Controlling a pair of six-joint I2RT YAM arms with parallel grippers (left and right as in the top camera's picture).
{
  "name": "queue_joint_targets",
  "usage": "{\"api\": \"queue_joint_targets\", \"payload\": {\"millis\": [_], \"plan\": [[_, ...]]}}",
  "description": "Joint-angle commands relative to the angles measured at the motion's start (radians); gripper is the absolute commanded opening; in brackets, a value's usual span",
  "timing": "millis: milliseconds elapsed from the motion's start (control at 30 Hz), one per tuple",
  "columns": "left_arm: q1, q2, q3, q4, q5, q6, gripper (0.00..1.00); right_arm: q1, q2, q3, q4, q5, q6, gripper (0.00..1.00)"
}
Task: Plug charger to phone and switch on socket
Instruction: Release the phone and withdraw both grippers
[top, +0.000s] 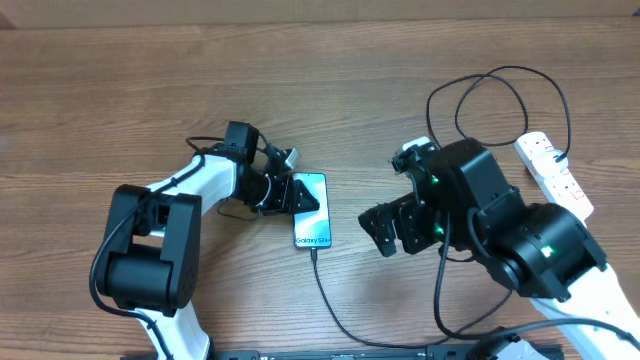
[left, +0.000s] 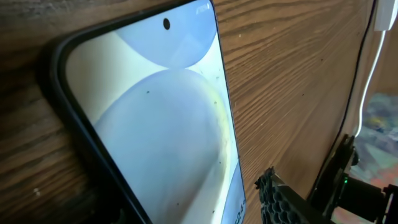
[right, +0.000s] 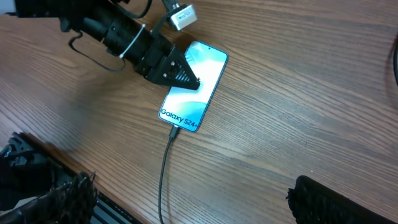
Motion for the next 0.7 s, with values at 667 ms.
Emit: {"api": "queue_joint_targets", "payload": {"millis": [667], "plan": [[-0.006,0.109,0.087,-0.116,-0.475,-0.094,0.59,-0.006,0.033,0.019,0.074,0.185,0.284,1.00]]}}
